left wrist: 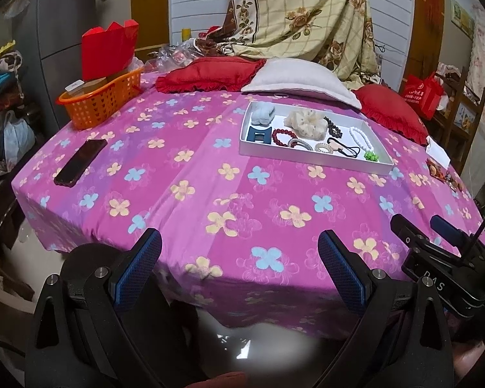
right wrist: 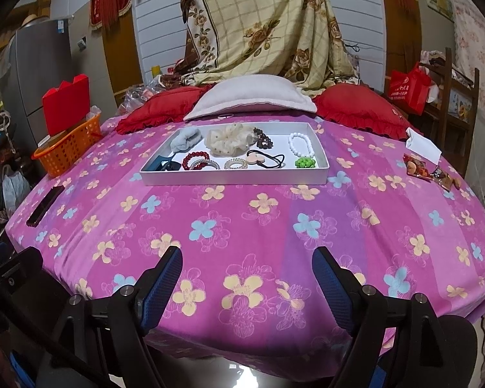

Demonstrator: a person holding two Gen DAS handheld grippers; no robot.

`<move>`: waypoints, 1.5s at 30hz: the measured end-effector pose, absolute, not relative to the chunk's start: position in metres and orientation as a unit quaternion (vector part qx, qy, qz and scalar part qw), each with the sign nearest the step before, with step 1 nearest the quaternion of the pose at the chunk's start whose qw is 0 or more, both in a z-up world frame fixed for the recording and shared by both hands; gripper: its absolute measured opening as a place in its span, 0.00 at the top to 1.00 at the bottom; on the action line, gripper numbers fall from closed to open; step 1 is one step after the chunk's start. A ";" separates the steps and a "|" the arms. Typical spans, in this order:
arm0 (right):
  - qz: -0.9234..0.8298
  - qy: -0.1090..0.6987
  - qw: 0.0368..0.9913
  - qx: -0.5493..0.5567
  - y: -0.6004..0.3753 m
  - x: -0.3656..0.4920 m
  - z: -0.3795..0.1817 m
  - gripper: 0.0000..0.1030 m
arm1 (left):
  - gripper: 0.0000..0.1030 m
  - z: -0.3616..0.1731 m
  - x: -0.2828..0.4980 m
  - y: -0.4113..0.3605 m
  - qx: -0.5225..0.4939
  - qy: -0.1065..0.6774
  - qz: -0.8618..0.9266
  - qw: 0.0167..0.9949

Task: Organize jewelry

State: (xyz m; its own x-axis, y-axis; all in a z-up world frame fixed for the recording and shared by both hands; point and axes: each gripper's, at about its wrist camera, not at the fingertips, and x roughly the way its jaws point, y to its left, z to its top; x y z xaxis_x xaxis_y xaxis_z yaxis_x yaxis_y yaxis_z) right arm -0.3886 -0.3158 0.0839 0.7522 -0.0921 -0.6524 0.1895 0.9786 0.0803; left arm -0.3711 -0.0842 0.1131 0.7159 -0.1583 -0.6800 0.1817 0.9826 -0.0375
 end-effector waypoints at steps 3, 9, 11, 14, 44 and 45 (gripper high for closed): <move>-0.076 0.343 0.933 0.071 -0.317 -0.388 0.084 0.22 | 0.05 0.113 -0.371 -0.084 0.016 0.366 -0.092 0.926; -0.077 0.343 0.933 0.072 -0.317 -0.388 0.083 0.22 | 0.05 0.111 -0.371 -0.085 0.017 0.367 -0.092 0.925; -0.076 0.343 0.933 0.073 -0.317 -0.388 0.083 0.21 | 0.05 0.112 -0.371 -0.085 0.017 0.367 -0.092 0.925; -0.077 0.343 0.933 0.072 -0.317 -0.388 0.083 0.21 | 0.05 0.110 -0.370 -0.085 0.016 0.371 -0.092 0.924; -0.067 0.341 0.934 0.082 -0.316 -0.387 0.075 0.20 | 0.05 0.103 -0.358 -0.086 0.032 0.373 -0.086 0.923; -0.066 0.340 0.934 0.082 -0.316 -0.386 0.075 0.20 | 0.05 0.101 -0.355 -0.086 0.033 0.376 -0.086 0.922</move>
